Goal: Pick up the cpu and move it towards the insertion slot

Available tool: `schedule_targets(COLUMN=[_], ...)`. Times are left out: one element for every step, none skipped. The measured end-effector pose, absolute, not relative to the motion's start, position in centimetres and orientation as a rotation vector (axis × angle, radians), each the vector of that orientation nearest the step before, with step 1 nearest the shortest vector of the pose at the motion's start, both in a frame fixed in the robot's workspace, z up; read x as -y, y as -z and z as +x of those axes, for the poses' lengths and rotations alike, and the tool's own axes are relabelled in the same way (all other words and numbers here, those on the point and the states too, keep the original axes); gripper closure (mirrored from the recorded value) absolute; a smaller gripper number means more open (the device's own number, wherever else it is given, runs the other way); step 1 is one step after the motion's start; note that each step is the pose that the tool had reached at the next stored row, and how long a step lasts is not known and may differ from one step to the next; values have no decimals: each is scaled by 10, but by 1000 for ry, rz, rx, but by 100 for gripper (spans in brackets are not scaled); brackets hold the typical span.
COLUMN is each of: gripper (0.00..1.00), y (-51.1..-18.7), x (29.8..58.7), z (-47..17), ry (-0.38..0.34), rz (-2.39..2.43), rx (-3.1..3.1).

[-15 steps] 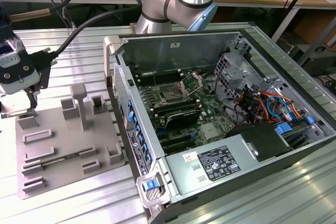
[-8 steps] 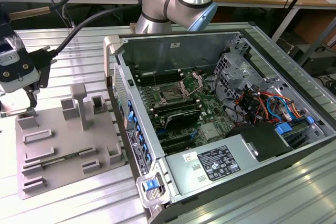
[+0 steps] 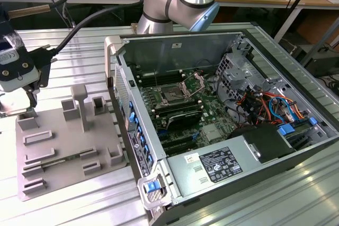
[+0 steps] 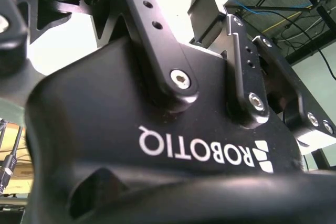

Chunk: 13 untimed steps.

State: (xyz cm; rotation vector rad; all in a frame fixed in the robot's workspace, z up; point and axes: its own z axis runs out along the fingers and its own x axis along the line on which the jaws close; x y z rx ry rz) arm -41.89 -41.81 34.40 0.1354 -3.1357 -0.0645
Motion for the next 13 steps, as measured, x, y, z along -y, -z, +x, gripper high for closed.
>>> schedule_targets(gripper=[45, 45, 45, 45, 45, 45, 45, 45, 45, 45, 45, 45, 45], y=[-345, -346, -346, -346, -347, -347, -348, -348, -349, -349, -349, -350, -350], x=[418, 418, 418, 418, 418, 418, 418, 418, 418, 418, 418, 418, 418], z=[-419, -419, -419, -419, -419, -419, -419, -419, -419, -419, -419, -419, -419], ry=[65, 64, 65, 65, 65, 65, 65, 65, 65, 65, 65, 65, 65], rz=[135, 135, 135, 135, 135, 135, 135, 135, 135, 135, 135, 135, 135], rx=[3136, 3136, 3136, 3136, 3136, 3136, 3136, 3136, 3136, 3136, 3136, 3136, 3136])
